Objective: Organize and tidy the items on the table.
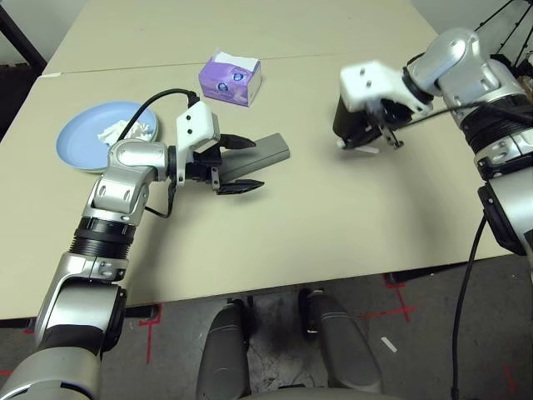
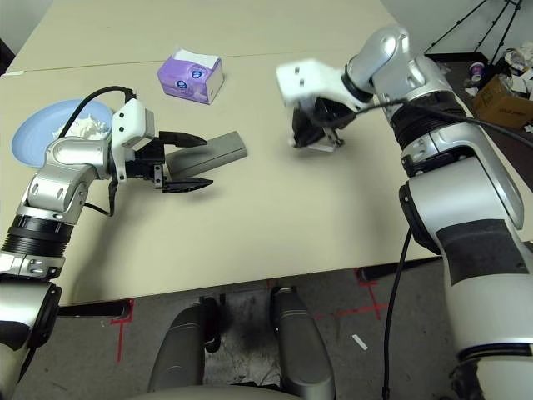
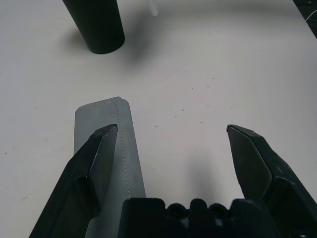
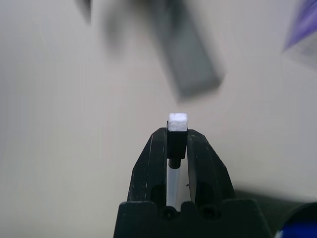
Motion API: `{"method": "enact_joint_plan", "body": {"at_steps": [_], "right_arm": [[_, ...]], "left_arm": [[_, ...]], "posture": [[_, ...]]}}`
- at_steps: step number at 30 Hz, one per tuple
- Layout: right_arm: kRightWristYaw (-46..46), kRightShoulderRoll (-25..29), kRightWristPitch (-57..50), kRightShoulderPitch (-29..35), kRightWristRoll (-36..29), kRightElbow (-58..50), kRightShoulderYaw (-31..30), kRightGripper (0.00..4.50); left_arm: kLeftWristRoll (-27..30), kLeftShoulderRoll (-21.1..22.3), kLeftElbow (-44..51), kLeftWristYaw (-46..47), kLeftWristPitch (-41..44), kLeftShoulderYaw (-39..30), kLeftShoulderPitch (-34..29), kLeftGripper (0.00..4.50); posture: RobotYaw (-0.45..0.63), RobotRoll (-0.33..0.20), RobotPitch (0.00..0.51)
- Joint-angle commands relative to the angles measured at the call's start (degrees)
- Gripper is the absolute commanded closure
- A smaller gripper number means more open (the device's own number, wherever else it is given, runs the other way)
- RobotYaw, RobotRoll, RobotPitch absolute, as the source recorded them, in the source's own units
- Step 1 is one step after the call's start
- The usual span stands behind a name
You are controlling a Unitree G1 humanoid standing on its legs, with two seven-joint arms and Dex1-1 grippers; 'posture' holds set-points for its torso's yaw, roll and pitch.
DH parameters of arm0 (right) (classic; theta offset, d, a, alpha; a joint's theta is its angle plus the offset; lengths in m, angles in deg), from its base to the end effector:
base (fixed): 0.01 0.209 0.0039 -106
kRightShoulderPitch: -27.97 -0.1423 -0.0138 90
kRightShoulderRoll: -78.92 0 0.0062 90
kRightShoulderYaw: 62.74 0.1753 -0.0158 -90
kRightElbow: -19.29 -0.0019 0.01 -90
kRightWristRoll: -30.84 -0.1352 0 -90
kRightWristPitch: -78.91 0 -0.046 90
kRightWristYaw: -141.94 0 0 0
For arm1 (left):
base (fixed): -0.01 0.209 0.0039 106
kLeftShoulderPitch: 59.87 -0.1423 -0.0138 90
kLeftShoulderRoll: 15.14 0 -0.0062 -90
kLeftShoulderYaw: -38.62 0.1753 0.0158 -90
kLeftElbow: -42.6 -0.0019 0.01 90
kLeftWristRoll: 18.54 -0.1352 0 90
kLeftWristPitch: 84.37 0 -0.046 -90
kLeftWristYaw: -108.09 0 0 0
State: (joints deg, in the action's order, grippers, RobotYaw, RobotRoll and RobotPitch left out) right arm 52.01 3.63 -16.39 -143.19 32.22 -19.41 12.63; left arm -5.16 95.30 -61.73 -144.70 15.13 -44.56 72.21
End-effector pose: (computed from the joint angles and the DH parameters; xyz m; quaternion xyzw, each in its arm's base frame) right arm 0.3517 -0.1790 0.3247 -0.3595 0.0750 0.6228 0.6909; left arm 0.3030 0.2172 0.2141 0.2536 0.0049 -0.5812 0.7732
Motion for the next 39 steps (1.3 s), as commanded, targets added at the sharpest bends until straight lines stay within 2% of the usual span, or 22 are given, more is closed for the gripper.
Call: {"method": "enact_joint_plan", "body": {"at_steps": [1,5,10,14,19,25,31,39], "right_arm": [[-5.3,-0.4,-6.8,2.6,-6.3,-3.9,7.3,4.08],[-18.3,-2.8,-10.7,7.9,-15.3,-9.5,19.8,4.08],[-31.6,-6.5,-10.6,16.3,-19.6,-19.9,26.4,4.08],[-38.0,-8.4,-8.8,20.8,-20.5,-25.6,27.5,4.08],[-42.9,-8.1,-5.2,21.2,-21.1,-25.9,28.6,4.08],[-43.5,-5.7,-5.6,20.2,-22.9,-26.0,28.9,4.08],[-44.4,-0.8,-4.4,18.0,-23.5,-24.0,30.8,4.08],[-44.0,2.3,-5.6,20.9,-23.6,-26.4,30.0,4.08]], "left_arm": [[0.4,0.3,1.4,-0.8,0.2,0.3,-1.2,0.00],[0.5,0.5,1.7,-1.0,0.3,0.2,-1.5,0.00],[0.5,0.7,1.7,-1.2,0.4,0.1,-1.6,0.00],[0.5,0.7,2.0,-1.1,0.7,0.1,-1.8,0.00],[0.4,0.8,2.2,-0.9,0.7,0.1,-2.0,0.00],[0.3,0.8,2.2,-0.8,0.8,0.1,-2.3,0.00],[0.2,0.6,1.5,-0.8,0.5,0.2,-1.9,0.00],[0.0,0.3,0.6,-0.9,-0.1,0.3,-1.3,0.00]], "posture": [[-0.06,0.000,0.195],[-0.06,0.000,0.190],[-0.07,0.000,0.188],[-0.06,0.000,0.188],[-0.06,0.000,0.188],[-0.07,0.000,0.188],[-0.08,0.000,0.187],[-0.09,0.000,0.188]]}}
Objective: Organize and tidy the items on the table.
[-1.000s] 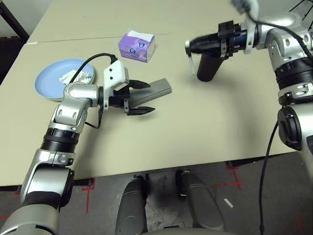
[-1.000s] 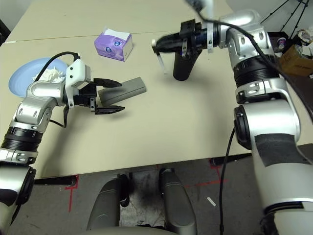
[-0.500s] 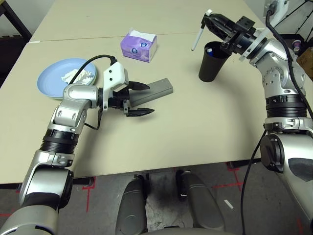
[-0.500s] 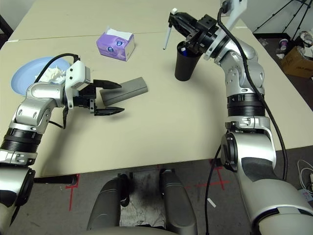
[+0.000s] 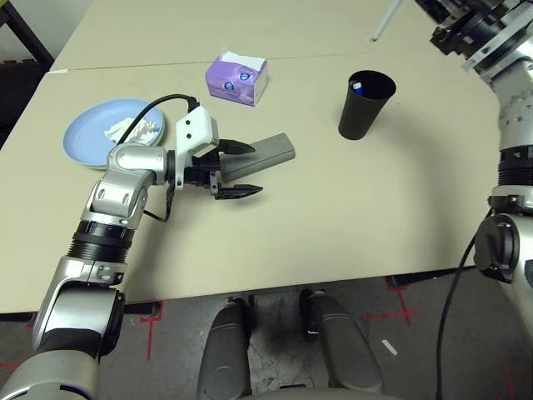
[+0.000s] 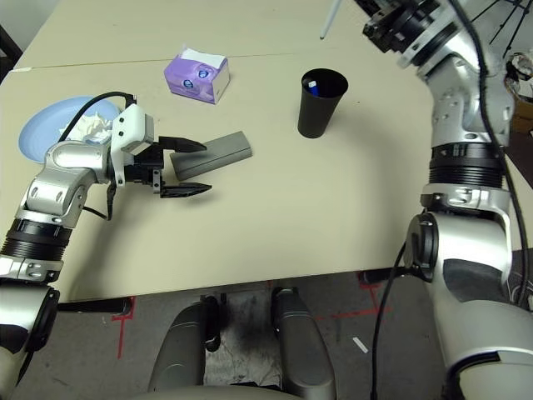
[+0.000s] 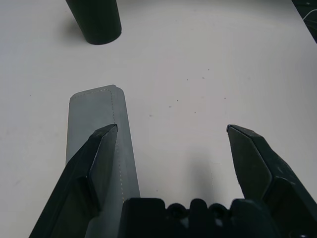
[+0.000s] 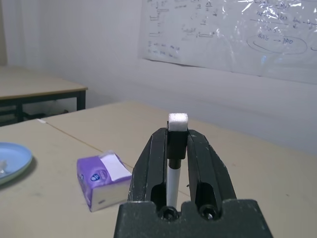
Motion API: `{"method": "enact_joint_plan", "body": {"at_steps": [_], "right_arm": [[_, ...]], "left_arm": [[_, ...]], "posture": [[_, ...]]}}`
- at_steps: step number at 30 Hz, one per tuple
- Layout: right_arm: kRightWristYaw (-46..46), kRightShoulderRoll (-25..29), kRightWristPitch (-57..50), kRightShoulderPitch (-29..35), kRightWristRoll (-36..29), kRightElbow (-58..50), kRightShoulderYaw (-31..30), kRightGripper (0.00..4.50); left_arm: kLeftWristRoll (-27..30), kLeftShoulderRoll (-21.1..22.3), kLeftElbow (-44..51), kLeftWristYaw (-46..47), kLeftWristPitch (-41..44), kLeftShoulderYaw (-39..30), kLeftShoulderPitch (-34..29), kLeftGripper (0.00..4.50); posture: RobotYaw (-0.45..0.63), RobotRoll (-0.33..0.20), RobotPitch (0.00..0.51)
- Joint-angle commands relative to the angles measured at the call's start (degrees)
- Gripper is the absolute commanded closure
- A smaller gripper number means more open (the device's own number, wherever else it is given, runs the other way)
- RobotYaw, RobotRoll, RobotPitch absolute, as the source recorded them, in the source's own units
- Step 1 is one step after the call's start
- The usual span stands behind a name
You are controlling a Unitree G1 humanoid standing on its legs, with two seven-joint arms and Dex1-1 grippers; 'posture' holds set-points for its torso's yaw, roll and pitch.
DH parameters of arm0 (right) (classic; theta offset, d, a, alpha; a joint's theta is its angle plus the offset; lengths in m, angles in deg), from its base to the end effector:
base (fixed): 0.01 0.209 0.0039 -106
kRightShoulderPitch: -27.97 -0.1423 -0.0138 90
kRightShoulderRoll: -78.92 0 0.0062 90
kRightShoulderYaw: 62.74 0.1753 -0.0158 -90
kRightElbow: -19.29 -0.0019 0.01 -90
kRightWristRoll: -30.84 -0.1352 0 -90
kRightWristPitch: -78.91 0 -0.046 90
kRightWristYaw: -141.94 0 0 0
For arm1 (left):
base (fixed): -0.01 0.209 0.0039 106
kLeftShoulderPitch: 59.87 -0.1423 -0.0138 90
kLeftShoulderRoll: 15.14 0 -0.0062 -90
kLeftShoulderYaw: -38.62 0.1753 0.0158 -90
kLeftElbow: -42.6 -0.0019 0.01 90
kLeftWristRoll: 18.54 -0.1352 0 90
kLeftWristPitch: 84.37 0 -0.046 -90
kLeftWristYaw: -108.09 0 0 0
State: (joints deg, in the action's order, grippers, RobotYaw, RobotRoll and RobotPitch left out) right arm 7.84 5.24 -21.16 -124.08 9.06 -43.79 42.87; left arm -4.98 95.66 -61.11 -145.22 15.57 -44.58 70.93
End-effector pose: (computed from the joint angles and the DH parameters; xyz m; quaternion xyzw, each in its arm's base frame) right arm 0.3110 -0.2511 0.3034 -0.0642 -0.2742 0.3009 0.9111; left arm 0.3009 0.2193 0.2096 0.2491 0.0149 -0.5848 0.7718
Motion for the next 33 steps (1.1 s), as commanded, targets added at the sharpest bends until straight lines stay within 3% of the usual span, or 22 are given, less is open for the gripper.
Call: {"method": "enact_joint_plan", "body": {"at_steps": [1,14,20,31,33], "right_arm": [[0.3,0.8,-0.8,2.4,-0.4,-2.2,-0.3,4.08],[-0.8,-1.4,2.7,4.7,1.9,1.0,-2.8,4.08],[-2.8,-0.9,5.1,4.4,5.9,3.3,-5.3,4.08],[-3.3,-1.6,4.0,4.4,6.2,1.9,-6.1,0.09],[-3.1,-1.7,3.8,4.2,6.0,1.6,-6.2,0.04]], "left_arm": [[-0.2,-0.1,-0.1,-0.4,-0.6,0.4,0.0,0.00],[-0.3,0.2,0.0,-0.2,-0.7,0.2,0.0,0.00],[-0.4,0.3,-0.1,0.2,-0.6,0.1,0.0,0.00],[-0.4,0.3,-1.0,0.7,-1.0,-0.2,0.5,0.00],[-0.3,0.4,-0.7,1.0,-0.8,-0.3,0.4,0.00]], "posture": [[-0.09,0.000,0.188],[-0.07,0.000,0.186],[-0.07,0.000,0.187],[-0.07,0.000,0.187],[-0.07,0.000,0.187]]}}
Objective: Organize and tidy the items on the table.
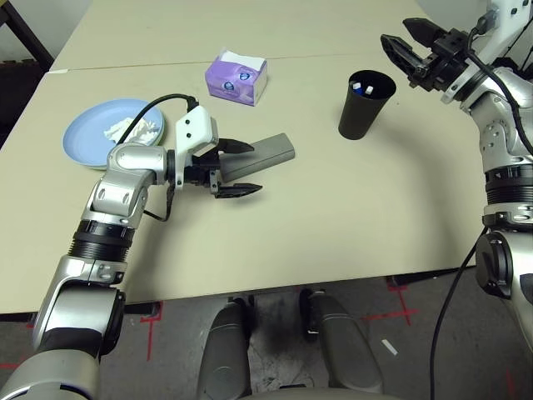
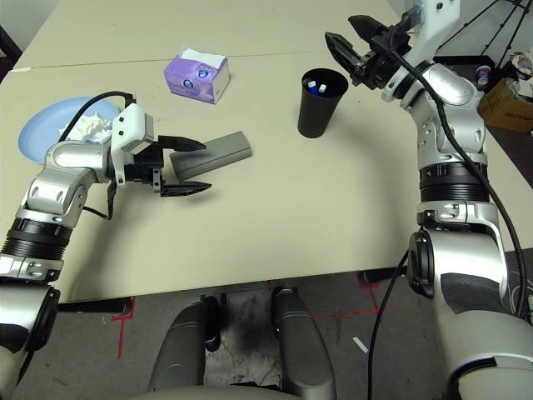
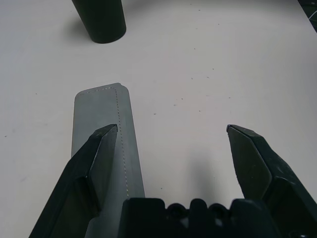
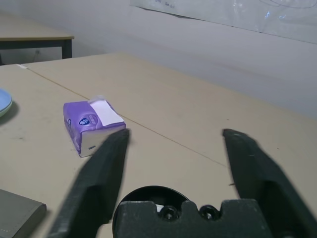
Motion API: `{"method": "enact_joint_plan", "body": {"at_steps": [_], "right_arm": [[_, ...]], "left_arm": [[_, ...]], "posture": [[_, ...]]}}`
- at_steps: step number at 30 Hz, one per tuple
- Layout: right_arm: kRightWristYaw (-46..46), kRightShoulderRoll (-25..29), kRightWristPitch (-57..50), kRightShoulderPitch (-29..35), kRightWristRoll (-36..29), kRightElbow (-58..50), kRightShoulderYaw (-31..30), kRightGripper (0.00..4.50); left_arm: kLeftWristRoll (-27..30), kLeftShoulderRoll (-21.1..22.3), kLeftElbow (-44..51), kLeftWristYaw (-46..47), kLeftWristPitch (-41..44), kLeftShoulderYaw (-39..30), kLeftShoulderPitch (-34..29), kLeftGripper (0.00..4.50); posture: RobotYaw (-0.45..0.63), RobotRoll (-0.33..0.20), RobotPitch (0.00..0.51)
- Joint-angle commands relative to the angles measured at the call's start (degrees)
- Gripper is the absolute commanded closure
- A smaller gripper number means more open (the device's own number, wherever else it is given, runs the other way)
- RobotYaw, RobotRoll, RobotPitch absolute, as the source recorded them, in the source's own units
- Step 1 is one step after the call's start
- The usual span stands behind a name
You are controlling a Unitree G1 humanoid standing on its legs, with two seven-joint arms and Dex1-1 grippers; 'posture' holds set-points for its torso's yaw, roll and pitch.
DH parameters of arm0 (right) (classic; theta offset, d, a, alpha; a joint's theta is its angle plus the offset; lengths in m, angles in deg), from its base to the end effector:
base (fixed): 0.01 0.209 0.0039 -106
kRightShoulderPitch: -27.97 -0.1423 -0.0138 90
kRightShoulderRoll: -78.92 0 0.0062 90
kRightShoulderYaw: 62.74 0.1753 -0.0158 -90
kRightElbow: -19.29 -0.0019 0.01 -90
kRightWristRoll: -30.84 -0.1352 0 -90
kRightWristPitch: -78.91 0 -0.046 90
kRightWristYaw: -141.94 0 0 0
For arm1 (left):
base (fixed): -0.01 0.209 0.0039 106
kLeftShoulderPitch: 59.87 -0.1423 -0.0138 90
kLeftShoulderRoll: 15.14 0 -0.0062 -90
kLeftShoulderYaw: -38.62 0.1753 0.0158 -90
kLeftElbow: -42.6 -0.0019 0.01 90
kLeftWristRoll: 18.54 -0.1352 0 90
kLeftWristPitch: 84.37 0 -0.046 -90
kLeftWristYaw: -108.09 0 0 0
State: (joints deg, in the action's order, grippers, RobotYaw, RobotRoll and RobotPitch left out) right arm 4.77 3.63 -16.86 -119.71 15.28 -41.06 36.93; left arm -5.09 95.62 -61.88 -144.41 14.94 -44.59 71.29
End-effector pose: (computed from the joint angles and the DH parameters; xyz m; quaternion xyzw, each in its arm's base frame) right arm 0.3223 -0.2389 0.2692 -0.1168 -0.2037 0.2823 0.9301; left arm 0.3019 0.2199 0.2099 0.2507 0.0111 -0.5778 0.7766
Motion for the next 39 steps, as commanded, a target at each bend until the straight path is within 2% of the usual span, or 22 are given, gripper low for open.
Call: {"method": "enact_joint_plan", "body": {"at_steps": [1,5,9,15,20,25,29,31,35,39], "right_arm": [[0.0,-0.1,-0.6,-0.4,-0.4,-1.3,-0.2,0.04],[0.6,-1.2,-2.4,-1.7,-3.0,-3.0,0.7,0.04],[1.5,-3.3,-8.1,-2.3,-9.3,-7.9,2.2,0.04],[2.1,-5.5,-18.4,0.1,-16.9,-15.8,2.0,0.04],[2.4,-6.3,-22.1,6.7,-16.2,-21.0,-2.0,0.04],[0.0,-8.8,-20.4,11.0,-14.4,-23.3,-3.8,0.04],[-7.9,-13.3,-8.1,13.6,-9.4,-22.4,-0.7,0.04],[-10.6,-13.8,-4.0,13.7,-8.6,-21.8,1.6,0.04],[-16.3,-11.6,-0.1,12.3,-7.3,-18.1,6.0,0.04],[-16.7,-8.4,1.5,14.0,-6.5,-13.4,8.1,0.04]], "left_arm": [[-0.2,0.4,0.1,0.3,-0.2,-0.4,-0.1,0.00],[0.0,0.5,0.6,1.9,0.0,-1.3,-0.5,0.00],[0.6,0.3,1.9,5.5,0.3,-4.0,-0.9,0.00],[2.9,-0.5,6.5,11.4,3.9,-8.1,-3.2,0.00],[4.0,-2.0,9.4,18.6,6.3,-11.7,-5.8,0.00],[2.6,-5.0,10.7,28.9,4.9,-15.6,-8.5,0.00],[1.8,-9.3,14.6,41.2,3.8,-21.2,-11.6,0.00],[1.5,-10.9,16.9,46.4,2.7,-23.8,-12.6,0.00],[0.9,-11.5,19.5,53.4,1.1,-28.0,-14.6,0.00],[0.5,-10.2,20.5,56.0,0.8,-30.9,-19.0,0.00]], "posture": [[-0.07,0.000,0.187],[-0.06,0.000,0.186],[-0.06,0.000,0.184],[-0.04,0.000,0.183],[-0.04,0.000,0.182],[-0.03,0.000,0.182],[-0.03,0.000,0.185],[-0.02,0.000,0.186],[-0.03,0.000,0.188],[-0.04,0.000,0.191]]}}
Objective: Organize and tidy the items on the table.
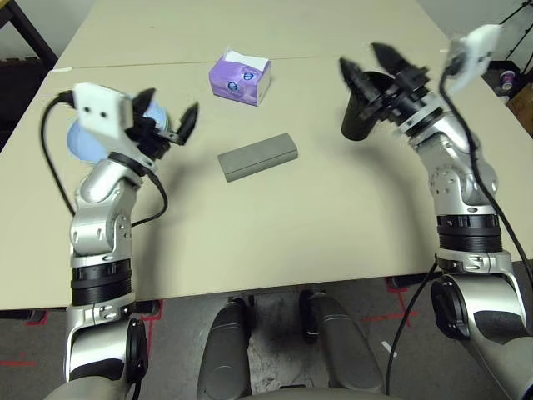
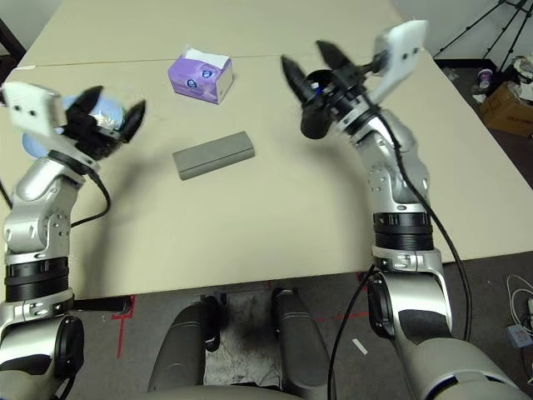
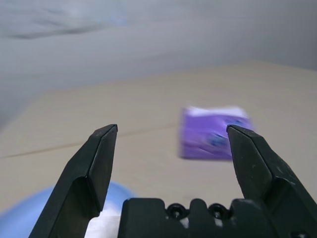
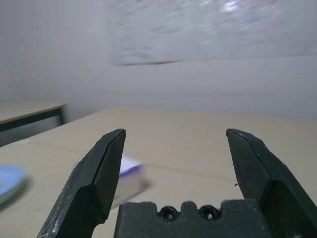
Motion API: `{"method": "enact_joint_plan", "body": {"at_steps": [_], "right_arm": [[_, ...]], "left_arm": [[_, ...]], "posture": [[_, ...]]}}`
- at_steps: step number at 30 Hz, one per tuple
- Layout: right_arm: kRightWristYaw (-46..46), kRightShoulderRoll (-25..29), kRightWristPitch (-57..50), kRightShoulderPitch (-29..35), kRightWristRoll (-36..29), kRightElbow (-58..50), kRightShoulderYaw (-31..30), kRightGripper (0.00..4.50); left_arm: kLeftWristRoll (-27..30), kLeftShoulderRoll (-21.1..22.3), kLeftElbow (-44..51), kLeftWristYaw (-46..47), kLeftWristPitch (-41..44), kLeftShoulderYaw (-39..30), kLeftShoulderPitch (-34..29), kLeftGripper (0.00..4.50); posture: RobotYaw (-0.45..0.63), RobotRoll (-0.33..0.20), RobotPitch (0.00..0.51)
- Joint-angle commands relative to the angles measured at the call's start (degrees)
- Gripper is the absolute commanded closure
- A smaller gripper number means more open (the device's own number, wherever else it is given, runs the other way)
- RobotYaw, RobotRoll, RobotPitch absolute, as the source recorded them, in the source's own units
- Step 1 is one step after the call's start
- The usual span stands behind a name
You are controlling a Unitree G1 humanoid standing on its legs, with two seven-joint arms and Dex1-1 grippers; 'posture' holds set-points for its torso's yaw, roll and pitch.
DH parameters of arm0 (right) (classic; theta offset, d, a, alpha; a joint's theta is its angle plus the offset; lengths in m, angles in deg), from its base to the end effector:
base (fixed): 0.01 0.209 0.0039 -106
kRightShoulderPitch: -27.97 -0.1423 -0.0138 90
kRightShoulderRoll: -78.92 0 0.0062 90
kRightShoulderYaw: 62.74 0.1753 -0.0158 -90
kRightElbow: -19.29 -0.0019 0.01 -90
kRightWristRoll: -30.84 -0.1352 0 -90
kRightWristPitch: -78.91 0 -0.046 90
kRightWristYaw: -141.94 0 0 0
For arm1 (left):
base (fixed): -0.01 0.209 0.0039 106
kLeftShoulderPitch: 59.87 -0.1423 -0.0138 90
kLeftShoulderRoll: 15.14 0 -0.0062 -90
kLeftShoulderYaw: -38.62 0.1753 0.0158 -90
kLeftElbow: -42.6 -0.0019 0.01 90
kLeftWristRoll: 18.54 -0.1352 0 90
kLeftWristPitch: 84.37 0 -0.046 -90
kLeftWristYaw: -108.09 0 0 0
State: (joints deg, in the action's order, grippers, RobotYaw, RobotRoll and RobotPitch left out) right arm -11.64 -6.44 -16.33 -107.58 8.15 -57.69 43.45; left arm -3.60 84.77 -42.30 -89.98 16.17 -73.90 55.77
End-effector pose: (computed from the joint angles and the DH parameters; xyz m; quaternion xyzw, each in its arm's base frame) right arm 0.3008 -0.2215 0.2340 0.0268 -0.2838 0.1833 0.9408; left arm 0.2437 0.2648 0.2033 0.0816 -0.2229 -0.0225 0.9712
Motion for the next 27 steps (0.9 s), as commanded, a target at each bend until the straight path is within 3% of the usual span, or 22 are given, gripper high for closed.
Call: {"method": "enact_joint_plan", "body": {"at_steps": [1,8,20,27], "right_arm": [[-0.2,2.1,0.4,2.7,0.3,4.1,2.0,0.04],[-0.1,2.3,7.6,7.9,1.9,12.4,3.4,0.04],[-5.2,5.8,21.2,4.2,6.1,33.8,4.4,0.04],[-3.4,6.3,22.4,3.0,5.6,37.9,3.9,0.04]], "left_arm": [[-0.8,0.9,1.1,1.8,-0.3,-2.2,-4.9,0.00],[-0.4,0.9,1.2,3.3,-3.1,-5.3,-12.7,0.00],[0.0,0.3,-2.7,6.6,-6.7,-6.6,-12.8,0.00],[-0.2,0.3,-5.7,5.8,-8.0,-5.4,-13.1,0.00]], "posture": [[-0.04,0.000,0.192],[-0.04,0.000,0.195],[-0.03,0.000,0.194],[-0.03,0.000,0.195]]}}
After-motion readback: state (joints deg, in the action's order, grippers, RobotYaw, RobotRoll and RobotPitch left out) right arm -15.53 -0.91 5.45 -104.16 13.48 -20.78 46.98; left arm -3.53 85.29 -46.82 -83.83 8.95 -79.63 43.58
